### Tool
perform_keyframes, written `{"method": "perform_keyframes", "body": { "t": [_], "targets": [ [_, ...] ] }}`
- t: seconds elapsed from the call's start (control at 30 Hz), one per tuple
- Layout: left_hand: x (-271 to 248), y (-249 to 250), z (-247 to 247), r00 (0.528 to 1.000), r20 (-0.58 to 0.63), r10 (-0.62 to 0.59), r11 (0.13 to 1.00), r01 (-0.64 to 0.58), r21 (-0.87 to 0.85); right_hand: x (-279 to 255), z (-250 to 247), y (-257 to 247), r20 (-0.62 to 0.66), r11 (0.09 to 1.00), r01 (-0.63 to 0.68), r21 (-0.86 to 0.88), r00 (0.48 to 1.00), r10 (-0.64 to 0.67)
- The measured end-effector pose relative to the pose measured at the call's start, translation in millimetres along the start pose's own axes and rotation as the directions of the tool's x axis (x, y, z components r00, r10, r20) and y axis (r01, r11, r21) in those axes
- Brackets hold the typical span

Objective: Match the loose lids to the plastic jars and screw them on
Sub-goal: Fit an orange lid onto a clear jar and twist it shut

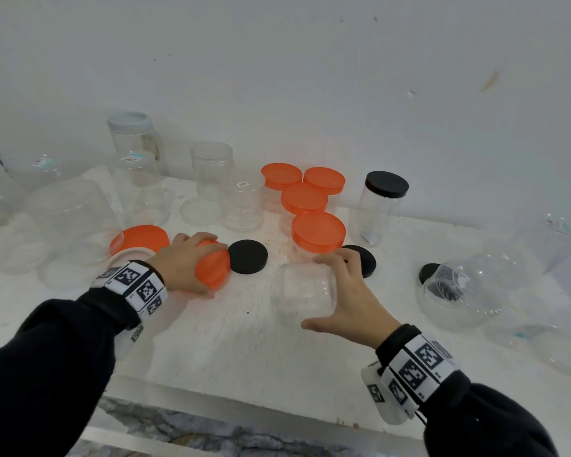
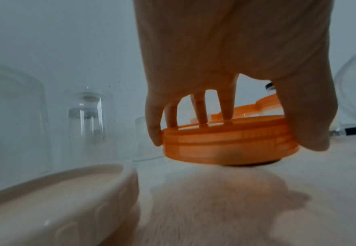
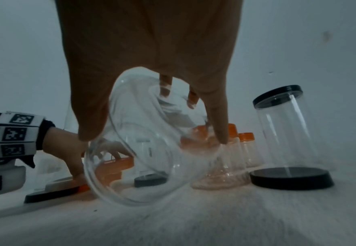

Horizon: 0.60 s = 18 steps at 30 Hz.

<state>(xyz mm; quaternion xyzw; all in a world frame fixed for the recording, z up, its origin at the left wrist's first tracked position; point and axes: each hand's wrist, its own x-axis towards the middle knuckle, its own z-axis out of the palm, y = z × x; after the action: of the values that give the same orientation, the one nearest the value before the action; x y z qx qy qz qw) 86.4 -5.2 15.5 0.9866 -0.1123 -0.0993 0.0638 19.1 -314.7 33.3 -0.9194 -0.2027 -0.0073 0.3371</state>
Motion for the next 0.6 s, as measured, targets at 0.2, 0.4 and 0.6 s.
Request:
{"method": "perform_keyframes", "body": {
  "t": [0.2, 0.4, 0.6],
  "targets": [
    [-9.2, 12.6, -4.2, 0.987, -0.125, 0.100, 0.982, -0.118, -0.147, -1.8, -1.2, 1.4, 0.002, 0.988, -0.104, 0.111, 0.994, 0.105],
    [-23.2, 44.3, -14.0, 0.955, -0.253, 0.158, 0.908, -0.241, -0.343, -2.7, -1.2, 0.4, -0.037, 0.975, -0.205, 0.087, 0.977, 0.209],
    [-28.9, 71.1, -21.6, 0.916, -0.347, 0.203, 0.839, -0.345, -0.420, -5.7, 2.0, 8.2, -0.018, 0.938, -0.276, 0.209, 0.958, 0.286]
  ]
}}
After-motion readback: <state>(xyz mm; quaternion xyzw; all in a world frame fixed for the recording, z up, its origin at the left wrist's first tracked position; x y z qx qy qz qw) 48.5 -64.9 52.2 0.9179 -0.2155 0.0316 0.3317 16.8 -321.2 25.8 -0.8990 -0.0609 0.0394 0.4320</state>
